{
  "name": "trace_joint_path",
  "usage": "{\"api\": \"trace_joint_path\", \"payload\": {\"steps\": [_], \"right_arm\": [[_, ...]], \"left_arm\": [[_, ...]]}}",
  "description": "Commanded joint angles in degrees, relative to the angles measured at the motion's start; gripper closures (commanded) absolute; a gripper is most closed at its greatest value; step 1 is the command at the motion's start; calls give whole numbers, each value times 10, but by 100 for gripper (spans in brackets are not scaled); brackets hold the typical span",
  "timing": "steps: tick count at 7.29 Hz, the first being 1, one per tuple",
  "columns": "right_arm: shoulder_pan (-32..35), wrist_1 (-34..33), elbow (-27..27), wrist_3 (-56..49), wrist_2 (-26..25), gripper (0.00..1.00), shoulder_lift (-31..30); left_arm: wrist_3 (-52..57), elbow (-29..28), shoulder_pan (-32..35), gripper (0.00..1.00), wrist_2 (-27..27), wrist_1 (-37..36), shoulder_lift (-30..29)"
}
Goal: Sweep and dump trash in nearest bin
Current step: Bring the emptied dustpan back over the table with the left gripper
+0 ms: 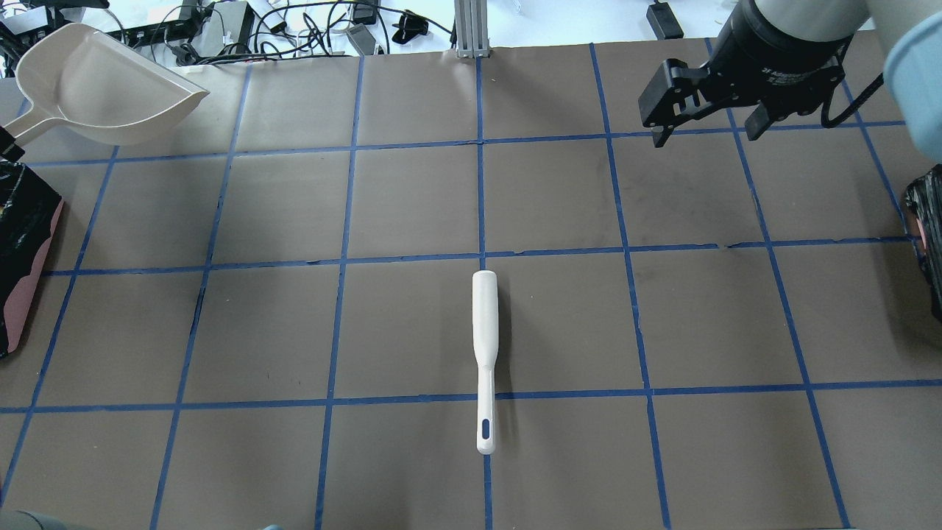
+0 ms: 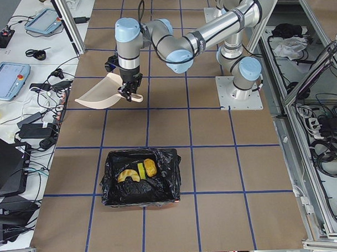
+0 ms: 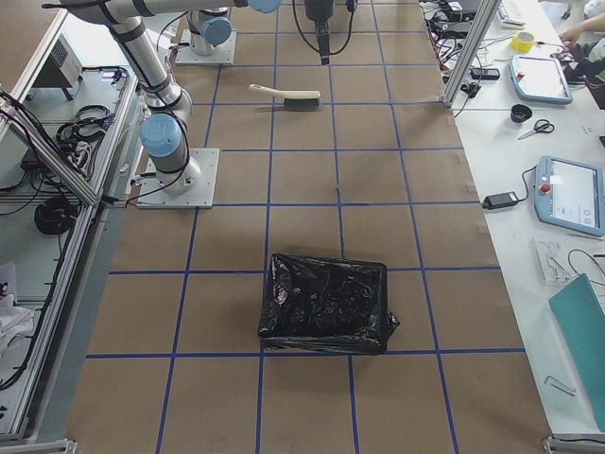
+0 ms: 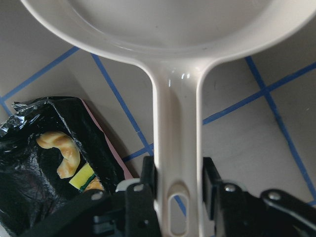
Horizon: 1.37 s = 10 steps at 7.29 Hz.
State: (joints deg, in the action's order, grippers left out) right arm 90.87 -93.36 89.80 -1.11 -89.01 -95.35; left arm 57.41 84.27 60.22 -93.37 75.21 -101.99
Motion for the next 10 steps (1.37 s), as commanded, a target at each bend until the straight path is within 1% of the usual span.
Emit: {"api": "trace_joint_path", "payload": {"steps": [1,2,3,5,7,8,9,10], "right_arm": [[0,0,0,3,1,0,1],[0,0,5,3,1,0,1],[0,0,5,3,1,0,0],[0,0,5,3,1,0,1],[0,0,5,3,0,0,-1],[0,0,4,4,-1,0,-3],[0,2,5,4,-2,0,-3],[0,2,5,4,-1,0,-3]], "left_arm": [[-194,24,77,100,-1,16,14],[-321,26,125,100,-4,16,1],[-409,27,168,100,-2,15,-4],[-515,27,252,100,9,15,-8],[-566,18,330,100,21,5,-36],[-582,15,346,100,64,-4,-43],[-589,16,360,100,82,-11,-53],[-603,16,394,100,81,-24,-68]]}}
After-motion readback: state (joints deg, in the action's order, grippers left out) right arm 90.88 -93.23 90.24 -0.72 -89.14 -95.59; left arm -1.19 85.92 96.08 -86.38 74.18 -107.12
